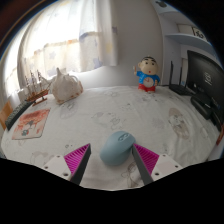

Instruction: Arrange mouse

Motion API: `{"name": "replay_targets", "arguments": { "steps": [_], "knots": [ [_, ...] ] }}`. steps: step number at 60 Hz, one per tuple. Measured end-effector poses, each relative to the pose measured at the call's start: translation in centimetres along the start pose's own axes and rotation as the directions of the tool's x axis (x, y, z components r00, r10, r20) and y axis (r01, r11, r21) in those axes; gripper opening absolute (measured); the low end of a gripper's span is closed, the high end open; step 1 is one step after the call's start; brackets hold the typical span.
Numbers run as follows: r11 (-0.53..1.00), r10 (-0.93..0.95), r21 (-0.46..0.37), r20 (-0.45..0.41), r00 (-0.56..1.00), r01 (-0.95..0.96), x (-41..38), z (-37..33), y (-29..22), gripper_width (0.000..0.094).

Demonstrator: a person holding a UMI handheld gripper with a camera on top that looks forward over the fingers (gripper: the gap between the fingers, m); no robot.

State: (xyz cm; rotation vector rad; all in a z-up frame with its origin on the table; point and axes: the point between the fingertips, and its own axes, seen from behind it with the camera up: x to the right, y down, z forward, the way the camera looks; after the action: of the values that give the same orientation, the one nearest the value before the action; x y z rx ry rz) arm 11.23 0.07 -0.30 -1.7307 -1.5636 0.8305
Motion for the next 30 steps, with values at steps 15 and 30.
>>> {"name": "replay_targets", "arguments": {
  "steps": [15,30],
  "knots": [
    [1.000,0.004,-0.025,0.009,1.000,-0.003,-1.3,3.0,-1.9,0.0860],
    [0.999,0.008,-0.049,0.003,1.000,-0.008,-1.3,4.6,-1.9,0.0782]
  ]
}}
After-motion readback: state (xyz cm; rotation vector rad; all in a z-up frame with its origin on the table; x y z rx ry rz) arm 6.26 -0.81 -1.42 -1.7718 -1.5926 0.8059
